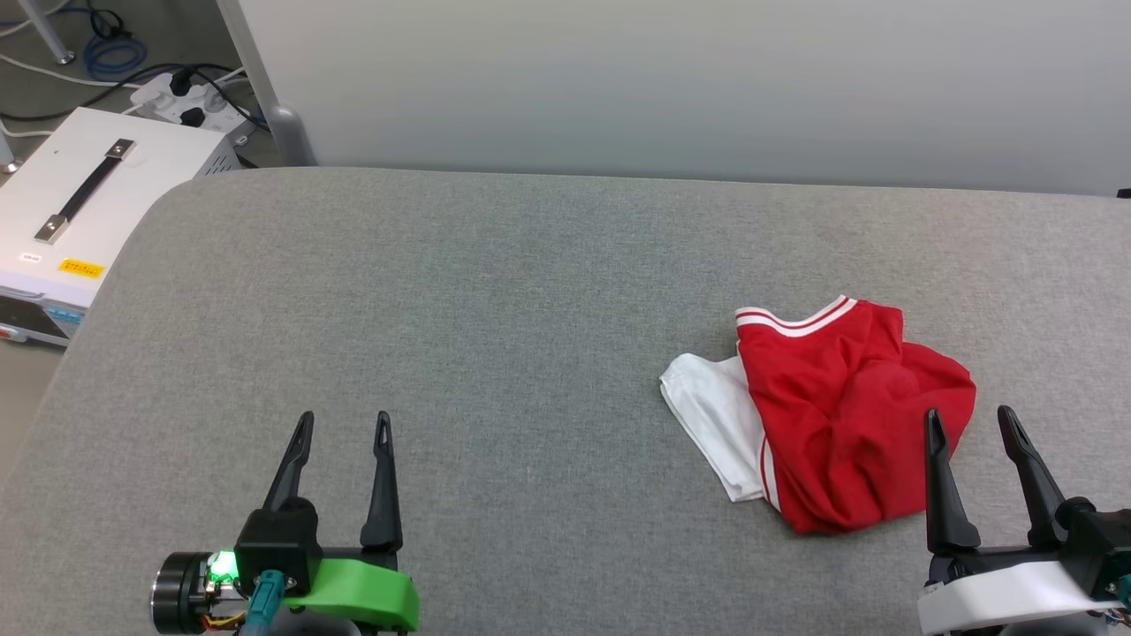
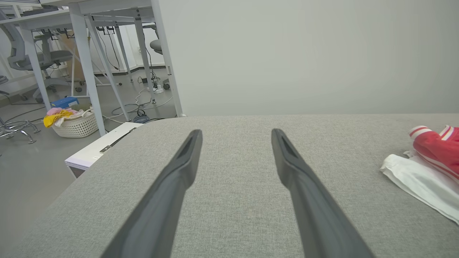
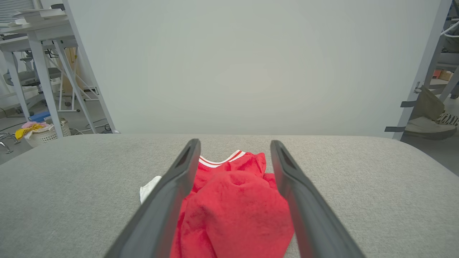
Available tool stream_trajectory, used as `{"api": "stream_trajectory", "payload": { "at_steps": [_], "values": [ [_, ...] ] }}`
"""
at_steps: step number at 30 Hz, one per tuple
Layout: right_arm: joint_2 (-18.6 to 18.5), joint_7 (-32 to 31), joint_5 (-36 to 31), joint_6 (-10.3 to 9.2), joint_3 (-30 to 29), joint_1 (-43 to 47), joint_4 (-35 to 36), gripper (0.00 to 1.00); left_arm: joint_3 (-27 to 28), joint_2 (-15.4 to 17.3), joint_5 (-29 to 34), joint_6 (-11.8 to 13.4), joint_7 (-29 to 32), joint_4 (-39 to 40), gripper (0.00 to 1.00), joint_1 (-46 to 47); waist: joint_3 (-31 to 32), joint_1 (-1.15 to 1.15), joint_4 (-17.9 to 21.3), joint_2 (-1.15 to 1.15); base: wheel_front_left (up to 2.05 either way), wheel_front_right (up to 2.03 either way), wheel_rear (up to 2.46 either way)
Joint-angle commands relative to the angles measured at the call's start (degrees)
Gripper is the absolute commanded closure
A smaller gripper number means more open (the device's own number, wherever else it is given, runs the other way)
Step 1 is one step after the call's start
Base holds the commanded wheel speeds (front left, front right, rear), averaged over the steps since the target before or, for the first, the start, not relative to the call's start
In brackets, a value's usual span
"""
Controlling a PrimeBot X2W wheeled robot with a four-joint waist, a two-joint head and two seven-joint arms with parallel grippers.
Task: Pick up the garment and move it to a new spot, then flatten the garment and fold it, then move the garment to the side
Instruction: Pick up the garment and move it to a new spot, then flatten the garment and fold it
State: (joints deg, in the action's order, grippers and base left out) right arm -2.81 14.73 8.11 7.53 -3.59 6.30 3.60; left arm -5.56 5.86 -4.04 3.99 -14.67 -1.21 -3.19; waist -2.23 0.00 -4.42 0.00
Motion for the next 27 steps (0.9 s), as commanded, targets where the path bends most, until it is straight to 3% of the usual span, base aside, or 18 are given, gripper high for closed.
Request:
{"api": "stream_trajectory", "payload": {
  "at_steps": [1,7,17,23,27],
  "values": [
    [-0.07,0.27,0.12,-0.04,0.04,0.61,-0.10,0.00,0.25,-0.36,0.64,-0.41,-0.32,-0.15,0.00,-0.86,-0.04,0.00,-0.06,0.00,0.00,0.00,0.00],
    [-0.07,0.27,-0.07,-0.04,0.05,0.09,0.10,0.00,0.98,-0.58,0.53,-2.41,-0.32,-1.09,0.00,1.84,-0.57,0.00,-0.20,0.00,0.00,0.00,0.00],
    [-0.07,0.27,-0.76,-0.04,1.29,-2.64,0.78,0.00,-1.13,2.77,-0.19,-9.84,-0.33,-6.74,0.00,19.10,-3.72,0.00,1.10,0.00,0.00,0.00,0.00],
    [-0.07,0.27,-1.27,-0.04,2.25,-4.81,1.20,0.00,-7.17,5.81,-3.12,-11.36,1.70,-14.19,0.00,32.82,-6.34,0.00,2.95,0.00,0.00,0.00,0.00],
    [-0.07,0.27,-1.41,-0.04,2.75,-6.26,1.47,0.00,-15.68,7.83,-9.80,-11.45,7.57,-17.28,0.00,41.58,-8.21,0.00,4.26,0.00,0.00,0.00,0.00]
  ]
}}
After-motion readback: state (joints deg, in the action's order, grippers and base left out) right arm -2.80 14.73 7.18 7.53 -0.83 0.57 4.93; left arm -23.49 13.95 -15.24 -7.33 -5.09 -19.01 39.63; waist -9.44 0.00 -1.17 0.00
